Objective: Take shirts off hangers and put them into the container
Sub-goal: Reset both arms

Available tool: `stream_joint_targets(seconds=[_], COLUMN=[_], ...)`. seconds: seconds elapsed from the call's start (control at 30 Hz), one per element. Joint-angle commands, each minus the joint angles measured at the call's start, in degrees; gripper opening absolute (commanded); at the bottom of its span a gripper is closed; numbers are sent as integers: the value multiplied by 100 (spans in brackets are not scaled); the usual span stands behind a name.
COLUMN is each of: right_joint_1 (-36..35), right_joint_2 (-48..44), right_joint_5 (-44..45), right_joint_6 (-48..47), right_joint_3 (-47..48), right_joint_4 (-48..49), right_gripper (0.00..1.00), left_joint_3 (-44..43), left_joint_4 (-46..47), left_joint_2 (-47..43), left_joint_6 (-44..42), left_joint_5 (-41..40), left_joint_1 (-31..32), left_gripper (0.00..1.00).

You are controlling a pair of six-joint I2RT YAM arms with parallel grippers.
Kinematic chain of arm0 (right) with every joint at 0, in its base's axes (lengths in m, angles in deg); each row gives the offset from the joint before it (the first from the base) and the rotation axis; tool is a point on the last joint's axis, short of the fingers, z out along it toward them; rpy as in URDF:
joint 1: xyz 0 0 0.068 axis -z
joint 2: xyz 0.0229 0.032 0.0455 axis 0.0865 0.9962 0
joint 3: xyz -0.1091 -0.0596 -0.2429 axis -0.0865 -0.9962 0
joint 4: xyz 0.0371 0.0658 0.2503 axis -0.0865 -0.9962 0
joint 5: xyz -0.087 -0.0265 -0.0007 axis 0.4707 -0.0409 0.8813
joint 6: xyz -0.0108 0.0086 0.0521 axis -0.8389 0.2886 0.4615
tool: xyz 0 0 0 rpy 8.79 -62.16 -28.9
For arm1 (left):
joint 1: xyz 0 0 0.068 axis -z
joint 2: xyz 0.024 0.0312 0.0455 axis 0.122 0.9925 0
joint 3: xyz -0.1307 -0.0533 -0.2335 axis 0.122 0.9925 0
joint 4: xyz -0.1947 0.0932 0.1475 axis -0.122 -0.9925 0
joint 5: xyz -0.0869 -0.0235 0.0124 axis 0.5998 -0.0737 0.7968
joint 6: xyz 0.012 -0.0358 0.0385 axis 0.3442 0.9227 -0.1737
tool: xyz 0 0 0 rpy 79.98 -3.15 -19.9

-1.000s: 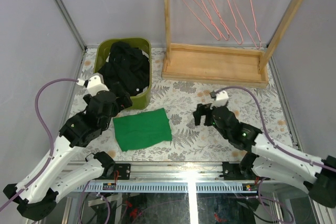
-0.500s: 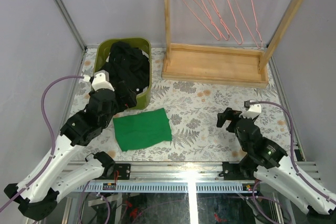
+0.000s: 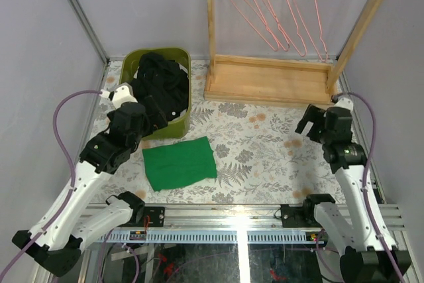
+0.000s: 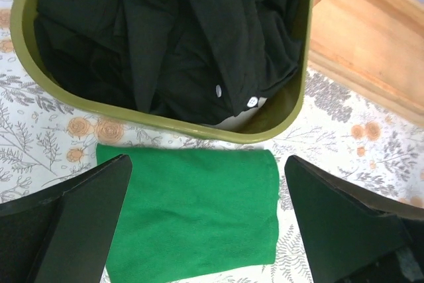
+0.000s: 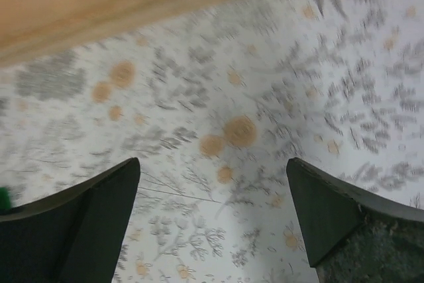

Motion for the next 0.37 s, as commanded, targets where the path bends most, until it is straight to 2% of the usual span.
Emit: stream_joint_targets(seconds=[0.0,0.17,0.33], right_joint_1=[92,92,94], right_joint_2=[-693,-1315,-1665], right_joint_5=[-907,-1641,-2214], right_joint_6=[-848,-1148,-1111], right_joint_3=[1589,2387,2171], right_joint_4=[-382,-654,-670], right_gripper=[99,99,99], left_joint_3=[-478,-959,-969], left_joint_4=[-9,43,174], left_joint_2=[-326,-772,-954], left_joint_6=[-127,-351,-611], left_joint_5=[171,-19,-34], left_joint_1=[-140,-137,-138], left_gripper=[100,100,100])
